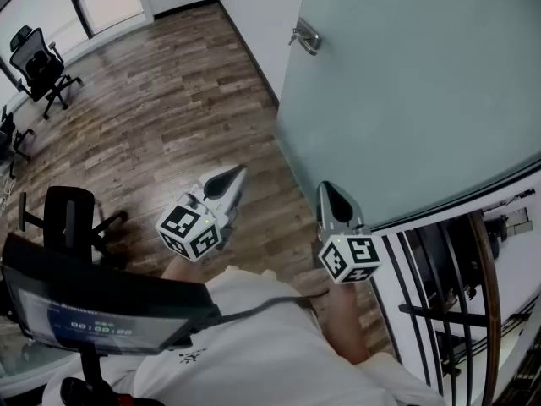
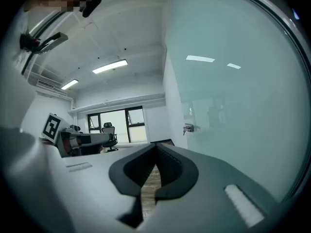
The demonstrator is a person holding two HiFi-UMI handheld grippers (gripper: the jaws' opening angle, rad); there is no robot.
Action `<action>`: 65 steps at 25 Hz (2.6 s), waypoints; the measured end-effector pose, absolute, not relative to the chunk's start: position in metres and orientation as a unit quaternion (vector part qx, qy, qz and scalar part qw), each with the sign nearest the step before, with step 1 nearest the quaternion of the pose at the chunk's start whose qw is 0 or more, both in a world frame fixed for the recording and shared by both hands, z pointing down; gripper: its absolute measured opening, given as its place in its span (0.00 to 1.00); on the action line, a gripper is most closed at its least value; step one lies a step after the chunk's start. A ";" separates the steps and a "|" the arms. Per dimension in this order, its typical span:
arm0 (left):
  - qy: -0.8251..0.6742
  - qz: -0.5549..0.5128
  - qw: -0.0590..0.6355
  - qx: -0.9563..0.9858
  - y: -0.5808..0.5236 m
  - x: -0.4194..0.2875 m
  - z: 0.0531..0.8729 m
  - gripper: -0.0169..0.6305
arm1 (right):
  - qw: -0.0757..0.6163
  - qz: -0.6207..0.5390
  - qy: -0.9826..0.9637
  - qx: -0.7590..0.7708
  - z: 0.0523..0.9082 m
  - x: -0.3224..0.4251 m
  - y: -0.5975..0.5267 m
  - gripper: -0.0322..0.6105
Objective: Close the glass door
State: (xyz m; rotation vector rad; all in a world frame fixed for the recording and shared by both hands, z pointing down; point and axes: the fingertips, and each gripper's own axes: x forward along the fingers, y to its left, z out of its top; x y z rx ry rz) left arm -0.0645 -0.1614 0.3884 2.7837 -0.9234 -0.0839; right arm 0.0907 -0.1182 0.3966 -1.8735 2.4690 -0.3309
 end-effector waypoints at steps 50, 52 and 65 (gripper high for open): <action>-0.300 0.012 0.102 0.949 -0.207 0.063 0.412 0.03 | 0.010 -0.148 0.786 -0.600 0.430 0.209 -0.162 0.06; -0.299 0.010 0.105 0.948 -0.227 0.063 0.412 0.03 | 0.004 -0.149 0.786 -0.600 0.430 0.208 -0.180 0.06; -0.270 0.019 0.126 0.955 -0.389 0.049 0.412 0.03 | -0.015 -0.159 0.771 -0.617 0.424 0.188 -0.333 0.06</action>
